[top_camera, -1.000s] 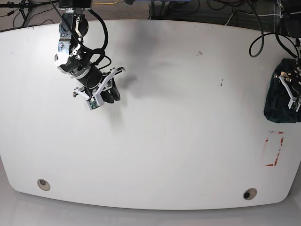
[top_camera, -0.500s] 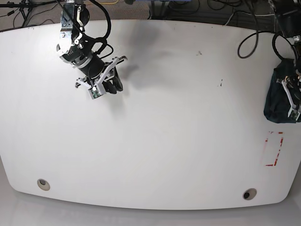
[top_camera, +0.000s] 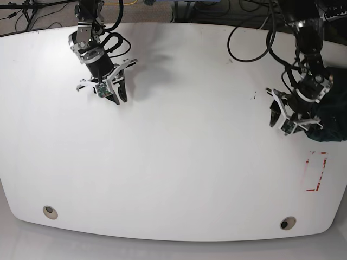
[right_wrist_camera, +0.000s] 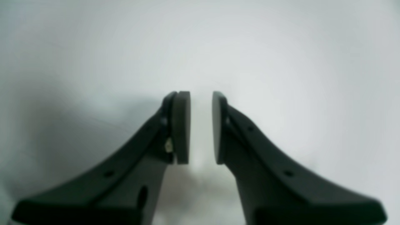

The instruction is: Fold the T-shirt properly

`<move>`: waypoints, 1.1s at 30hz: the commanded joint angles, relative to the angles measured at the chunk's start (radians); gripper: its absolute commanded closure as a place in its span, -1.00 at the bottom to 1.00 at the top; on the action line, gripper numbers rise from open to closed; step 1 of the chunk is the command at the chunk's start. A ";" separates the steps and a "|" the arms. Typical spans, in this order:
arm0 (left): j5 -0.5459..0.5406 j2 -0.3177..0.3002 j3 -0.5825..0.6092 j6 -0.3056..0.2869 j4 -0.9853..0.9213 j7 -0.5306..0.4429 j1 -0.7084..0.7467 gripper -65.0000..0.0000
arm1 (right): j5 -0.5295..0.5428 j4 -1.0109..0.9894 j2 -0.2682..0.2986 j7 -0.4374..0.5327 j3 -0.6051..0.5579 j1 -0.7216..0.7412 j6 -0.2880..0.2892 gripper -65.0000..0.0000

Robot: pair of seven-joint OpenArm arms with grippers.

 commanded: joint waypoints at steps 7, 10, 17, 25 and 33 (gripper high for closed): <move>-0.019 0.105 -0.007 0.003 0.171 -0.047 0.218 0.21 | 0.107 0.059 -0.004 0.058 0.084 -0.176 0.003 0.64; -0.017 0.160 -0.007 0.024 0.200 -0.044 0.319 0.21 | 0.178 0.075 -0.005 0.059 0.104 -0.247 0.003 0.64; -0.017 0.213 -0.007 0.048 0.209 -0.044 0.569 0.21 | 0.285 0.099 -0.008 0.061 0.127 -0.420 0.003 0.64; -0.020 0.260 -0.008 0.048 0.200 -0.044 0.831 0.21 | 0.374 0.096 -0.011 0.079 0.147 -0.632 0.004 0.64; -0.020 0.262 -0.008 0.052 0.062 -0.048 0.917 0.21 | 0.392 -0.043 -0.011 0.168 0.070 -0.722 0.004 0.64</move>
